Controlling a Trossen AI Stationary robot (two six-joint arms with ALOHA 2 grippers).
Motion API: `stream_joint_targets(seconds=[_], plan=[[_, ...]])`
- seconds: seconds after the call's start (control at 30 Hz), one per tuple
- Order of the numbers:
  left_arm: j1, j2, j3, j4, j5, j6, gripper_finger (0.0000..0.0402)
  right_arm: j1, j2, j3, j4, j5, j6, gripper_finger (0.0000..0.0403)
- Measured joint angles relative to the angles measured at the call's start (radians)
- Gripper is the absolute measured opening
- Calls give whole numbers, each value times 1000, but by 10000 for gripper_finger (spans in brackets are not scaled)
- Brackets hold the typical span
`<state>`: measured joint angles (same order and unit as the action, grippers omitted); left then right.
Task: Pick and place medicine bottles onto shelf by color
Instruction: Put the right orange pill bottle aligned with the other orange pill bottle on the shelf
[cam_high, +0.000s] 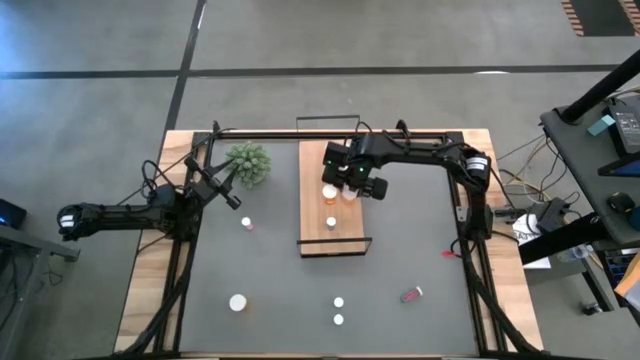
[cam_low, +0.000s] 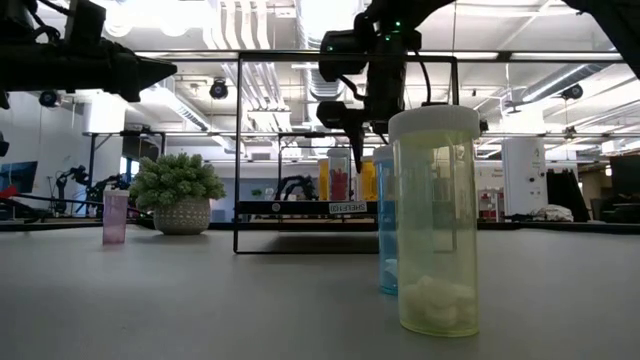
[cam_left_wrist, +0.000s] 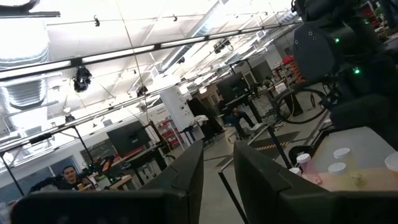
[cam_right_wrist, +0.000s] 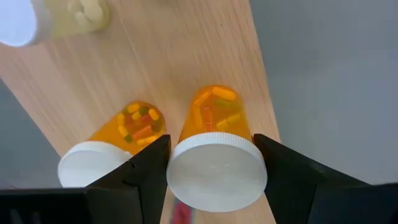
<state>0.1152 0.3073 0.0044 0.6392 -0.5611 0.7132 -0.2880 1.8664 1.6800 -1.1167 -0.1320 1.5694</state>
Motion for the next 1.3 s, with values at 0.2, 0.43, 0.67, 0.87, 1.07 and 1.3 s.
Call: stream_joint_targets(seconds=[0.2,0.43,0.67,0.87,1.07,1.3], plan=[[0,0,0,0,0,0,72,1,0,-1,0,0,-14,205],[0,0,0,0,0,0,72,6,0,-1,0,0,-13,206],[0,0,0,0,0,0,72,7,0,-1,-1,0,-15,206],[0,0,0,0,0,0,72,6,0,-1,-2,0,-17,210],[0,0,0,0,0,0,72,6,0,-1,-5,0,-17,219],[0,0,0,0,0,0,72,6,0,-1,-4,1,-7,220]])
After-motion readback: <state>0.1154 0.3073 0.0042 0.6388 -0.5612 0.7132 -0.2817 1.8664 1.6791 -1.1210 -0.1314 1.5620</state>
